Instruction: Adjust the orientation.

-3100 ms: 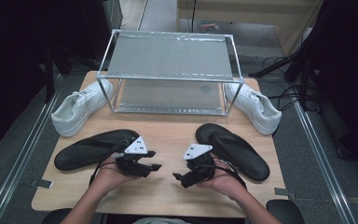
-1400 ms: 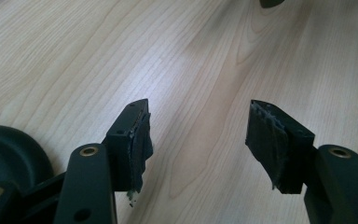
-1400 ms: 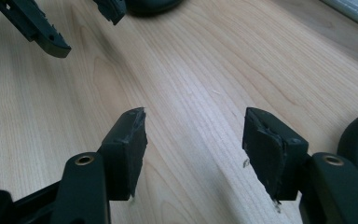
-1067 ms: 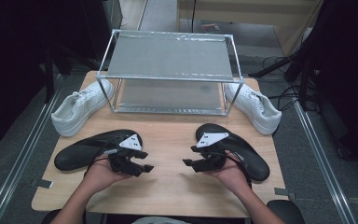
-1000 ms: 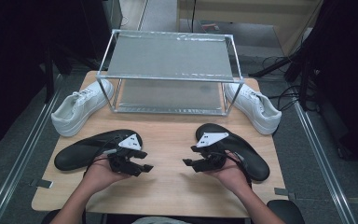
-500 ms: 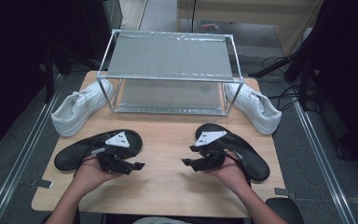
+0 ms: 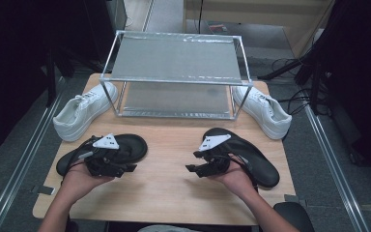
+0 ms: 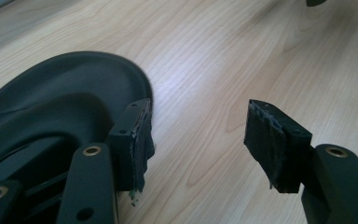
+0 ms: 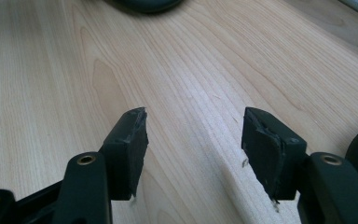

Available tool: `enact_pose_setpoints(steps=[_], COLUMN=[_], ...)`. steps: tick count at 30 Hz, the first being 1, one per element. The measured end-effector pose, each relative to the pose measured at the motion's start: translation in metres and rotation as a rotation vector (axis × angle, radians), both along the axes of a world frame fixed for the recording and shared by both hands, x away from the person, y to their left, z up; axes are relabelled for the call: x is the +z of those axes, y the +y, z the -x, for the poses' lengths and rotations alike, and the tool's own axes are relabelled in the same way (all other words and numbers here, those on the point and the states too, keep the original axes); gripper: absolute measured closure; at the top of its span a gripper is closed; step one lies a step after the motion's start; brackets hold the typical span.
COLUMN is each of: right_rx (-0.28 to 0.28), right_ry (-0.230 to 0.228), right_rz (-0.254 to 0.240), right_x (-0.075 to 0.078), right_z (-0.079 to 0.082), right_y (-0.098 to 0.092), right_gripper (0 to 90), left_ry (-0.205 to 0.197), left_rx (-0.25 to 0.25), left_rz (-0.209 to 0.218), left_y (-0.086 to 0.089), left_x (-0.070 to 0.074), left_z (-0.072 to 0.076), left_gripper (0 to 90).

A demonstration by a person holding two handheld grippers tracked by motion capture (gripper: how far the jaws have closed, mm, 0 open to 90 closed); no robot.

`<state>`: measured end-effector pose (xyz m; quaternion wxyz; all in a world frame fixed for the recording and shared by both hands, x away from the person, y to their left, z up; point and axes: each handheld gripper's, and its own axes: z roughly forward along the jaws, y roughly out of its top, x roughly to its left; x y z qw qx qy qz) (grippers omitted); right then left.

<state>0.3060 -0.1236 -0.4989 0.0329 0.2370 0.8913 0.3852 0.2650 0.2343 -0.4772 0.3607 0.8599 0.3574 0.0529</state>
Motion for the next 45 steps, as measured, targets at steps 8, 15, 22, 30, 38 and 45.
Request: enact_pose_setpoints(steps=[8, 15, 22, 30, 38, 45], right_rx=[0.006, 0.005, 0.003, 0.005, 0.007, 0.010], right_ry=[0.001, -0.003, -0.008, -0.008, -0.006, -0.006], right_rz=[0.002, 0.006, 0.009, 0.011, 0.013, 0.020], right_x=[0.000, -0.001, 0.000, 0.000, -0.001, -0.002], right_z=[0.000, 0.001, 0.000, 0.001, 0.001, 0.002], right_y=[0.001, 0.001, 0.002, 0.002, 0.003, 0.004], right_gripper=[42.0, 42.0, 42.0, 42.1, 42.1, 42.1], left_ry=[-0.017, -0.035, -0.031, -0.009, 0.012, 0.011], left_rx=[0.039, 0.073, 0.084, 0.111, 0.078, 0.044], left_rz=[-0.002, -0.010, -0.012, -0.018, -0.011, -0.008], left_y=[0.015, 0.034, 0.044, 0.053, 0.059, 0.057], left_x=[0.008, 0.007, -0.003, -0.016, -0.027, -0.029], left_z=[0.002, 0.001, -0.003, -0.008, -0.012, -0.014], left_gripper=[41.8, 44.3, 48.2, 48.8, 56.2, 66.1])
